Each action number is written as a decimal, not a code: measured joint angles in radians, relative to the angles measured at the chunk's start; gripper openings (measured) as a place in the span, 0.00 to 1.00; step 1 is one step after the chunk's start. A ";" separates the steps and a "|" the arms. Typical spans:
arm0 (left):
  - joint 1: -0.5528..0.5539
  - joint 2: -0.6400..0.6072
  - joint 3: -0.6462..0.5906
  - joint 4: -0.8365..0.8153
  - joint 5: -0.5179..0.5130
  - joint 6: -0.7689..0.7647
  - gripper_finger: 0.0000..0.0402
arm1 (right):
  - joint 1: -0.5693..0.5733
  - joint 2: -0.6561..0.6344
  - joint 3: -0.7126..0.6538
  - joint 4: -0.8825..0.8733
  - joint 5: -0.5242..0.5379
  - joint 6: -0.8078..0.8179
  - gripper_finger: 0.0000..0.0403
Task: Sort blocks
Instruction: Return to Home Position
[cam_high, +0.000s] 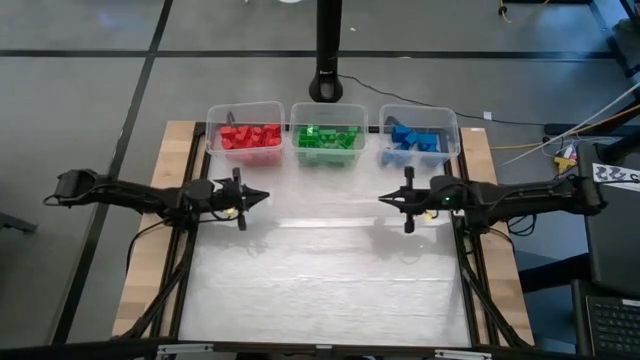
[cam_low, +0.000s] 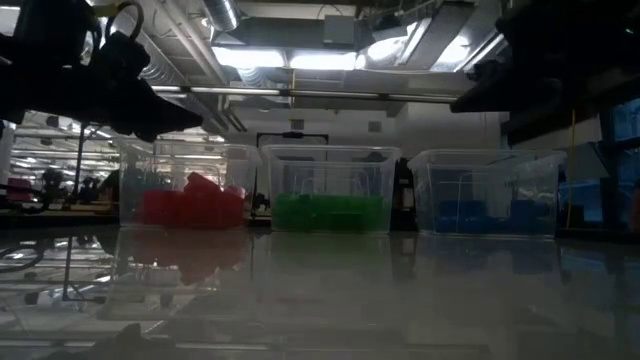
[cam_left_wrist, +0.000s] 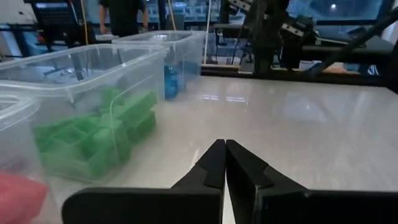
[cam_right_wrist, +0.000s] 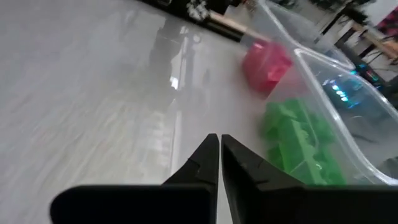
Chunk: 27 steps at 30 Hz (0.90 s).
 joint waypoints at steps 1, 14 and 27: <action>0.006 -0.019 -0.001 -0.015 0.000 -0.003 0.00 | 0.000 -0.024 -0.018 0.013 0.010 0.005 0.05; 0.013 -0.103 -0.001 -0.043 -0.001 0.002 0.00 | 0.000 -0.464 -0.241 0.018 0.008 0.024 0.05; 0.013 -0.194 -0.001 -0.068 -0.001 0.003 0.00 | 0.000 -0.787 -0.277 -0.201 0.029 0.028 0.05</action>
